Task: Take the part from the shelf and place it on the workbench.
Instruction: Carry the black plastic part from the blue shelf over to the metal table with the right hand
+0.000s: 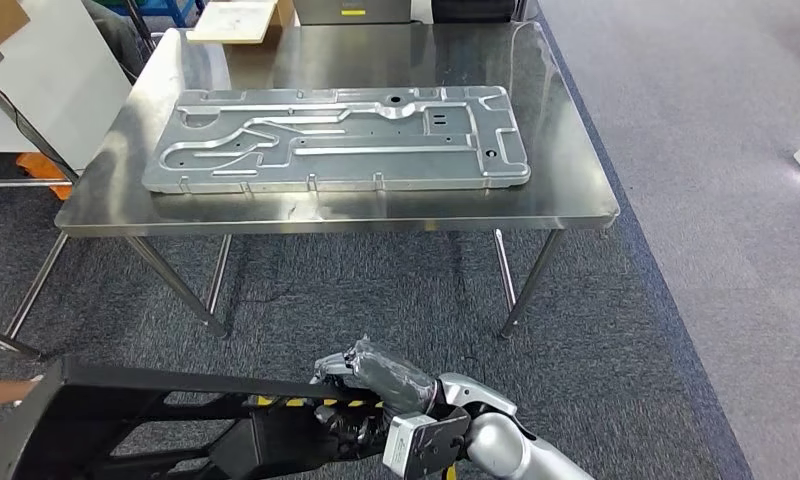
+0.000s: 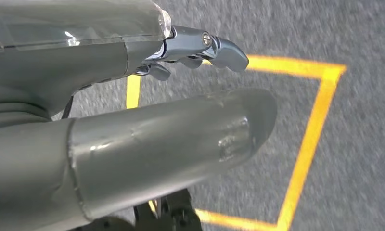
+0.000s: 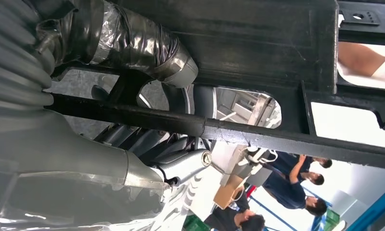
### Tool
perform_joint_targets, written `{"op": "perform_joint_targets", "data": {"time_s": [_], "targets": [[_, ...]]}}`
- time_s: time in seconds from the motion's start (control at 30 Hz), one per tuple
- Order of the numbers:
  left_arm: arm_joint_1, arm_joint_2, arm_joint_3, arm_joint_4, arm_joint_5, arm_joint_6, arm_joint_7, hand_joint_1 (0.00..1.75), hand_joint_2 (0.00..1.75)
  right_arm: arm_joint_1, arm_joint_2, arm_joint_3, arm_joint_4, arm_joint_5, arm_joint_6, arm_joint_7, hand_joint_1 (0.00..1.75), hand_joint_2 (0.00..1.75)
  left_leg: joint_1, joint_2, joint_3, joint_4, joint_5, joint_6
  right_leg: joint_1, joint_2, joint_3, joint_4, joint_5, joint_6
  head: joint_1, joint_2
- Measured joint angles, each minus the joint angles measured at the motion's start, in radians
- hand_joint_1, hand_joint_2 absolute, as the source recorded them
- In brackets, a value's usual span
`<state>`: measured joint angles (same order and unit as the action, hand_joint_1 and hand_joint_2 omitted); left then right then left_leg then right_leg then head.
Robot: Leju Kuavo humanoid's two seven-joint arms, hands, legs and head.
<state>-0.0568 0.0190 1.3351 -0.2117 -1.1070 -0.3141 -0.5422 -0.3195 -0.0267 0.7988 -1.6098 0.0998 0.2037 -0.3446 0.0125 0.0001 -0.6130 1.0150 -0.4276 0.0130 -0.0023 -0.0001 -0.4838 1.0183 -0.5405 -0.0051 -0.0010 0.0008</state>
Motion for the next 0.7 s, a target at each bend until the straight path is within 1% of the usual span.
{"op": "perform_joint_targets", "data": {"time_s": [0.03,0.07,0.1,0.17,0.2,0.23,0.27,0.3,0.33,0.37,0.4,0.43,0.47,0.5,0.53,0.57,0.6,0.63,0.67,0.7], "targets": [[0.000,0.000,0.000,0.000,-0.001,0.000,0.000,0.00,0.00,-0.001,0.000,0.000,-0.001,0.000,0.000,0.000,1.68,1.75,0.002,-0.001,0.009,-0.004,-0.002,0.007,-0.001,0.000,-0.006,0.024,0.000,0.004,0.000,0.000],[-0.001,0.000,0.000,0.000,-0.001,0.001,-0.001,0.00,0.00,-0.003,0.000,0.000,-0.002,-0.001,0.000,-0.001,1.68,1.75,0.003,-0.002,0.018,-0.008,-0.005,0.014,-0.002,0.000,-0.025,0.061,-0.006,0.007,0.000,0.000],[-0.002,0.000,0.000,0.000,-0.001,0.001,-0.001,0.00,0.00,-0.004,0.000,0.000,-0.003,-0.001,0.000,-0.001,1.68,1.75,0.004,-0.003,0.026,-0.011,-0.009,0.019,-0.003,0.000,-0.057,0.117,-0.022,0.010,0.000,0.000],[-0.002,0.000,0.000,0.000,-0.002,0.001,-0.001,0.00,0.00,-0.004,0.000,0.000,-0.003,-0.002,0.000,-0.002,1.68,1.75,0.004,-0.004,0.038,-0.011,-0.022,0.025,-0.004,0.001,-0.141,0.238,-0.073,0.016,0.000,0.000],[-0.001,0.000,0.000,0.000,-0.002,0.001,-0.001,0.00,0.00,-0.003,0.000,0.000,-0.003,-0.002,0.000,-0.002,1.68,1.75,0.004,-0.004,0.046,-0.011,-0.030,0.025,-0.004,0.000,-0.177,0.275,-0.093,0.018,0.000,0.000],[-0.001,0.000,0.000,0.000,-0.002,0.001,-0.001,0.00,0.00,-0.002,-0.001,0.000,-0.003,-0.001,0.000,-0.001,1.68,1.75,0.003,-0.006,0.056,-0.011,-0.038,0.025,-0.004,0.000,-0.198,0.282,-0.096,0.018,0.000,0.000],[0.000,0.000,0.000,0.000,-0.002,0.001,-0.001,0.00,0.00,-0.002,-0.001,0.000,-0.003,-0.001,0.000,-0.001,1.68,1.75,0.003,-0.007,0.068,-0.011,-0.047,0.024,-0.004,0.000,-0.203,0.256,-0.076,0.016,0.000,0.000],[0.000,0.000,0.000,0.000,-0.001,0.001,-0.001,0.00,0.00,-0.002,-0.001,0.000,-0.003,-0.001,0.000,-0.001,1.68,1.75,0.003,-0.008,0.083,-0.011,-0.058,0.021,-0.004,0.000,-0.194,0.201,-0.034,0.013,0.000,0.000],[0.000,0.000,0.001,0.000,-0.001,0.001,-0.001,0.00,0.00,-0.002,-0.001,0.000,-0.002,-0.001,0.000,-0.001,1.68,1.75,0.003,-0.009,0.096,-0.011,-0.069,0.018,-0.003,0.000,-0.180,0.134,0.024,0.007,0.000,0.000],[-0.001,0.000,0.001,0.000,-0.001,0.001,-0.001,0.00,0.00,-0.002,-0.001,0.000,-0.002,-0.002,-0.001,-0.001,1.68,1.75,0.002,-0.011,0.107,-0.010,-0.079,0.013,0.000,0.000,-0.168,0.079,0.064,0.002,0.000,0.000],[-0.001,0.000,0.001,0.000,-0.001,0.001,-0.001,0.00,0.00,-0.002,-0.001,0.000,-0.002,-0.002,-0.001,-0.002,1.68,1.75,0.001,-0.011,0.114,-0.010,-0.088,0.006,0.003,0.000,-0.160,0.044,0.093,-0.004,0.000,0.000],[-0.002,0.000,0.001,0.000,-0.002,0.001,-0.001,0.00,0.00,-0.002,-0.001,0.000,-0.002,-0.002,-0.001,-0.002,1.68,1.75,0.000,-0.012,0.119,-0.007,-0.094,-0.001,0.005,0.001,-0.157,0.029,0.104,-0.010,0.001,0.000],[-0.003,0.000,0.001,0.000,-0.002,0.001,-0.001,0.00,0.00,-0.003,-0.001,0.000,-0.002,-0.002,0.000,-0.002,1.68,1.75,-0.001,-0.012,0.123,-0.003,-0.096,-0.008,0.007,0.002,-0.154,0.029,0.097,-0.015,0.001,0.000],[-0.004,0.000,0.001,0.000,-0.002,0.001,-0.001,0.00,0.00,-0.003,-0.001,0.000,-0.003,-0.002,0.000,-0.002,1.68,1.75,0.000,-0.010,0.122,0.003,-0.097,-0.013,0.005,0.004,-0.147,0.026,0.099,-0.021,0.001,0.000],[-0.004,0.000,0.001,0.000,-0.002,0.001,-0.001,0.00,0.00,-0.004,0.000,0.000,-0.004,-0.002,0.000,-0.003,1.68,1.75,0.000,-0.009,0.117,0.021,-0.096,-0.017,0.003,0.005,-0.138,0.021,0.098,-0.028,0.001,0.000],[-0.006,0.000,0.001,0.000,-0.002,0.001,-0.002,0.00,0.00,-0.006,0.001,0.000,-0.005,-0.002,0.000,-0.003,1.68,1.75,0.001,-0.008,0.101,0.052,-0.099,-0.021,0.001,0.004,-0.129,0.017,0.094,-0.034,0.001,0.000],[-0.007,0.000,0.001,0.000,-0.002,0.000,-0.002,0.00,0.00,-0.007,0.001,0.000,-0.006,-0.002,0.000,-0.004,1.68,1.75,0.002,-0.007,0.073,0.099,-0.111,-0.024,0.000,0.004,-0.119,0.014,0.089,-0.039,0.001,0.000],[-0.008,0.001,0.001,0.000,-0.002,0.000,-0.002,0.00,0.00,-0.009,0.001,0.000,-0.006,-0.002,0.000,-0.004,1.68,1.75,0.003,-0.006,0.038,0.157,-0.131,-0.029,0.000,0.003,-0.112,0.012,0.083,-0.044,0.001,0.000],[-0.007,0.001,0.001,0.000,-0.002,0.000,-0.002,0.00,0.00,-0.009,0.002,0.000,-0.006,-0.002,0.000,-0.005,1.68,1.75,0.003,-0.006,-0.003,0.213,-0.157,-0.033,0.000,0.004,-0.106,0.012,0.076,-0.046,0.001,0.000],[-0.006,0.002,0.001,0.000,-0.002,0.001,-0.002,0.00,0.00,-0.008,0.001,0.000,-0.006,-0.002,0.000,-0.005,1.68,1.75,0.003,-0.006,-0.038,0.254,-0.179,-0.036,0.001,0.005,-0.099,0.012,0.069,-0.047,0.001,0.000]]}}
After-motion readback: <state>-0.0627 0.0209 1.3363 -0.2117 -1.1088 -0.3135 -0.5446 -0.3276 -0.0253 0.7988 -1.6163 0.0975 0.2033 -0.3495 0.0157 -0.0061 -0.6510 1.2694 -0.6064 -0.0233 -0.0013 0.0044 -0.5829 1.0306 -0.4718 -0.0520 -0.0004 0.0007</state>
